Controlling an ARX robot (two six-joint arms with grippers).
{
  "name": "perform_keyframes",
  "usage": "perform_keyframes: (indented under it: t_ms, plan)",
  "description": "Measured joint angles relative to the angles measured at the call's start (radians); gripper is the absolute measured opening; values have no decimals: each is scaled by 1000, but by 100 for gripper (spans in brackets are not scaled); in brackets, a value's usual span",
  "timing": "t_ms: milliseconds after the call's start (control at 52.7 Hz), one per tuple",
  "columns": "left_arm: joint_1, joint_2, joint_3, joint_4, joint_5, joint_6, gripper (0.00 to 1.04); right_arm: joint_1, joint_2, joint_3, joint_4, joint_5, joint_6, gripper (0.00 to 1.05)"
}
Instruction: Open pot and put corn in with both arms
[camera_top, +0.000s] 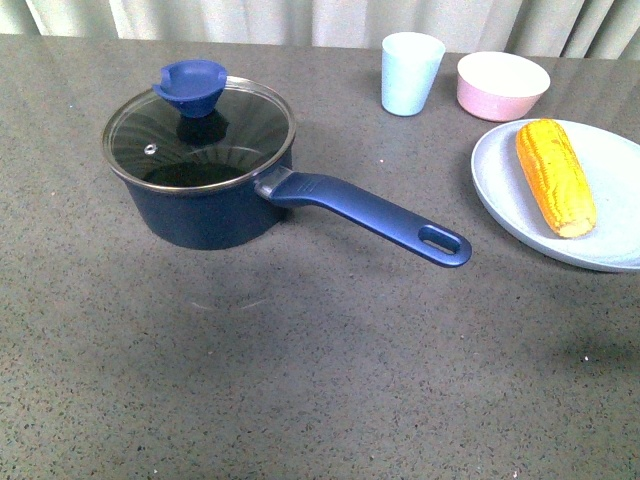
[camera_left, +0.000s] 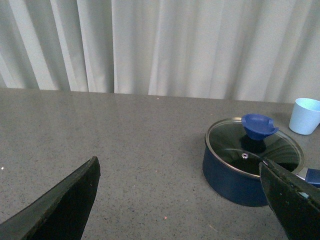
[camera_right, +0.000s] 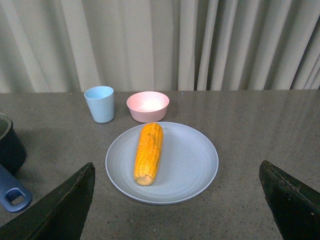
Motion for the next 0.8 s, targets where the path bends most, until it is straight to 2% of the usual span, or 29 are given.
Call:
perform_keyframes:
  t_ms: [417, 474, 512, 607, 645, 797]
  plan:
    - [0, 0, 0, 0, -1, 0, 96, 0, 0, 0, 0, 0, 0, 96]
    - [-47, 115, 79, -196, -171, -29, 96, 0, 0, 0, 0, 1, 0, 96]
    - [-44, 236, 120, -246, -223, -33, 96, 0, 0, 0, 0, -1, 0, 96]
    - [-9, 430, 146, -138, -192, -26, 96, 0, 0, 0, 0, -1, 0, 96]
    - [0, 522, 163, -51, -177, -22, 96, 0, 0, 0, 0, 0, 0, 96]
    - [-9, 788, 224, 216, -140, -16, 96, 0, 0, 0, 0, 0, 0, 96]
